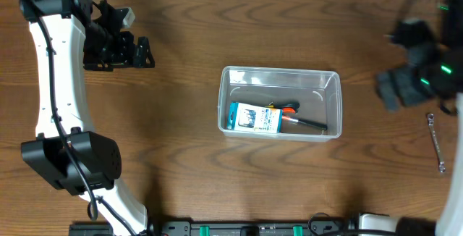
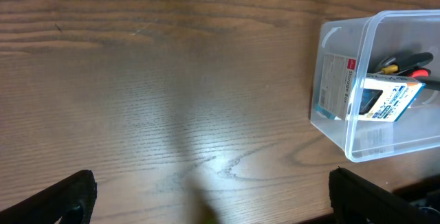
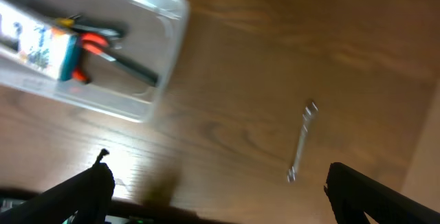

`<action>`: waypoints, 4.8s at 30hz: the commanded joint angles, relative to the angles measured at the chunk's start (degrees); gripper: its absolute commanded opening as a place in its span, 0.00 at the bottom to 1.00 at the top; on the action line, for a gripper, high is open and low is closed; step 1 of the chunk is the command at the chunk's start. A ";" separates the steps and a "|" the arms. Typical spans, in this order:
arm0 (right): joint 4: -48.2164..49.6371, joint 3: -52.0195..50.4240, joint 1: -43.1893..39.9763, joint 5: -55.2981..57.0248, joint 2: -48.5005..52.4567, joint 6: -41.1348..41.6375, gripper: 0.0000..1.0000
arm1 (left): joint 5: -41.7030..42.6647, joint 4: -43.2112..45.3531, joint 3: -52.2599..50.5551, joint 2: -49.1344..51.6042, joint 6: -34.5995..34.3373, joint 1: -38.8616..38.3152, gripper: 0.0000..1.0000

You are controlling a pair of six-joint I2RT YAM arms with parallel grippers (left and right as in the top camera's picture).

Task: Pack container
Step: 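Release the box and lift the right gripper back rightward, then move the right gripper over the silver wrench at the right edge, then lower the right gripper and close it on the wrench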

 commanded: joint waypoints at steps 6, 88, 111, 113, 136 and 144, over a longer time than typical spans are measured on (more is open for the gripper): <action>7.67 -13.79 -15.65 -5.97 -14.34 -1.49 0.99 | -0.50 -0.33 0.17 0.37 0.31 -0.02 0.98; 36.33 -40.13 -40.70 6.86 21.55 -28.87 0.99 | -0.50 -0.33 0.17 0.37 0.31 -0.02 0.98; 47.19 -43.63 -40.68 3.13 26.51 -25.83 0.99 | -0.50 -0.33 0.17 0.37 0.31 -0.02 0.98; 47.82 -43.63 -40.68 3.15 26.82 -25.83 0.99 | -0.50 -0.33 0.17 0.37 0.31 -0.02 0.98; 51.25 -43.65 -40.70 1.88 29.70 -25.83 0.99 | -0.48 -0.33 0.17 0.37 0.31 -0.02 0.98; 51.39 -43.65 -40.74 1.88 29.70 -25.83 0.90 | -0.50 -0.33 0.17 0.37 0.31 -0.02 0.98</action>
